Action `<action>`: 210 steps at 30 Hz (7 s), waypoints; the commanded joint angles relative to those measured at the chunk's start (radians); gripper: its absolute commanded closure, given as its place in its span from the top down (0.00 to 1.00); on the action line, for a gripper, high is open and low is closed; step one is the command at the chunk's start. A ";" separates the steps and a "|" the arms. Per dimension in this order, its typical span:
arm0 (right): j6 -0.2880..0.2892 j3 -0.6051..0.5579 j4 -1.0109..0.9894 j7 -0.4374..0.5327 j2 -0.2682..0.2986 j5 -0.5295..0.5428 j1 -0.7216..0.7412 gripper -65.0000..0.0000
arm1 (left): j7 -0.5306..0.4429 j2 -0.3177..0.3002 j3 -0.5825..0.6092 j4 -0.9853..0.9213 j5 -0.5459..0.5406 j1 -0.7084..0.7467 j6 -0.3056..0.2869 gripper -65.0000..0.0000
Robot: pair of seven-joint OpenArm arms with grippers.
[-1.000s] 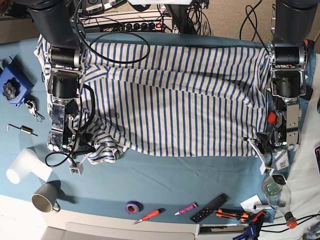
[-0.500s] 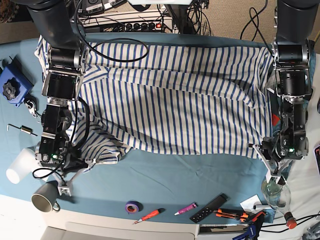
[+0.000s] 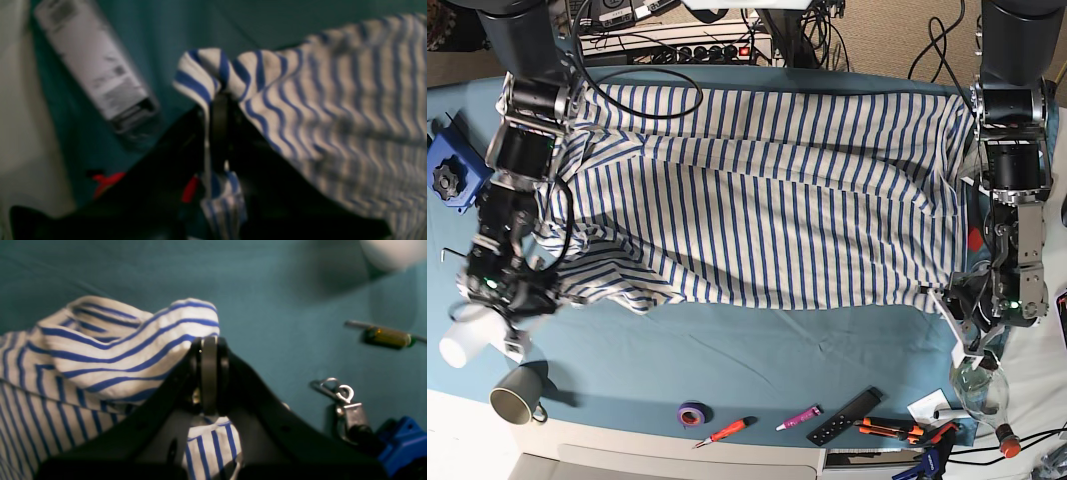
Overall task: Fold the T-shirt properly
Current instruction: 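Pull the shirt's side edges apart with both grippers to stretch it, then regrasp the shirt's side edge with the right gripper, then fold the shirt lengthwise with both grippers, bringing the side edges together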
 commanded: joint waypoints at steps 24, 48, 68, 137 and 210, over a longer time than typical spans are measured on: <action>0.027 0.255 0.060 0.009 0.184 0.149 -0.045 0.00 | 0.077 -0.111 -0.047 0.233 -0.175 0.067 -0.110 0.00; 0.106 0.549 0.105 -0.023 0.245 0.329 -0.266 0.00 | 0.122 -0.115 -0.339 0.414 -0.490 0.389 -0.266 0.00; 0.283 0.174 0.105 0.029 0.245 0.296 -0.100 0.34 | 0.111 -0.116 -0.339 0.415 -0.490 0.391 -0.266 0.00; 0.135 0.092 0.308 0.020 0.079 0.289 -0.270 0.00 | 0.121 -0.117 -0.340 0.565 -0.489 0.510 -0.267 0.00; 0.100 0.345 0.495 0.014 0.079 0.125 -0.686 0.23 | 0.118 -0.096 -0.535 0.476 -0.606 0.756 -0.288 0.48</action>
